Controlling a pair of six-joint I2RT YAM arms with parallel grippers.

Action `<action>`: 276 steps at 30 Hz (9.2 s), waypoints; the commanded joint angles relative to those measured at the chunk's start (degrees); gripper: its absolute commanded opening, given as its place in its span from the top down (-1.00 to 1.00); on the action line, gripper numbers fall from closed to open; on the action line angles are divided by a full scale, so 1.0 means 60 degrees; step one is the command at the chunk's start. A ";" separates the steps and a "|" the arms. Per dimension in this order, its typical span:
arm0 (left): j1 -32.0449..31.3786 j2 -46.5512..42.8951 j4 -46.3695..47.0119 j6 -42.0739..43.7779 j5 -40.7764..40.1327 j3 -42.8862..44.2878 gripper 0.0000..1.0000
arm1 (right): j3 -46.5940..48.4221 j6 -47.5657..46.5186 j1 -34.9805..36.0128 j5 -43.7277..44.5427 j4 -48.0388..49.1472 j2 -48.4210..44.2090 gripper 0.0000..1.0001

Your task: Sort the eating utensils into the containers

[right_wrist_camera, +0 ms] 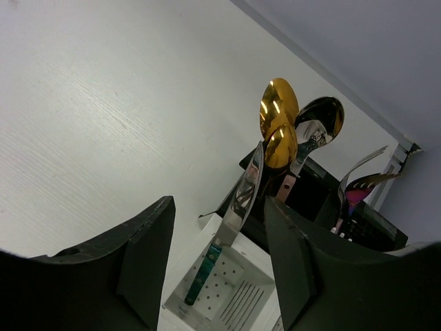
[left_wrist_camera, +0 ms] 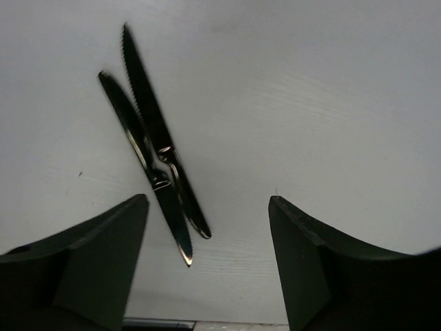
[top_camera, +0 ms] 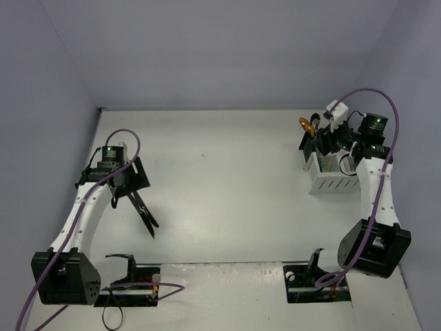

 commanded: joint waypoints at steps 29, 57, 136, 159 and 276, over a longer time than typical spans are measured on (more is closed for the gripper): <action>0.1820 0.3879 -0.0800 -0.0675 -0.0976 0.0461 0.24 | 0.1503 0.1650 0.0827 -0.0263 0.0538 -0.0810 -0.13; 0.1826 0.4314 -0.0057 -0.0320 -0.1176 -0.0302 0.27 | 0.1738 0.1738 0.0827 -0.0185 0.0528 -0.0834 -0.12; -0.0348 0.2286 -0.0790 -0.0247 0.5974 0.1953 1.00 | 0.0247 -0.4453 0.6177 0.1916 0.0575 -0.1587 -0.08; -0.1625 0.3798 -0.0757 -0.1881 0.6301 0.2095 1.00 | -0.1951 -1.0285 1.1869 0.2646 0.0626 -0.0755 -0.16; 0.0150 0.3204 -0.1722 0.0241 -0.0346 0.0365 -0.49 | -0.0118 0.1307 0.0241 0.2262 0.0125 -0.1131 -0.16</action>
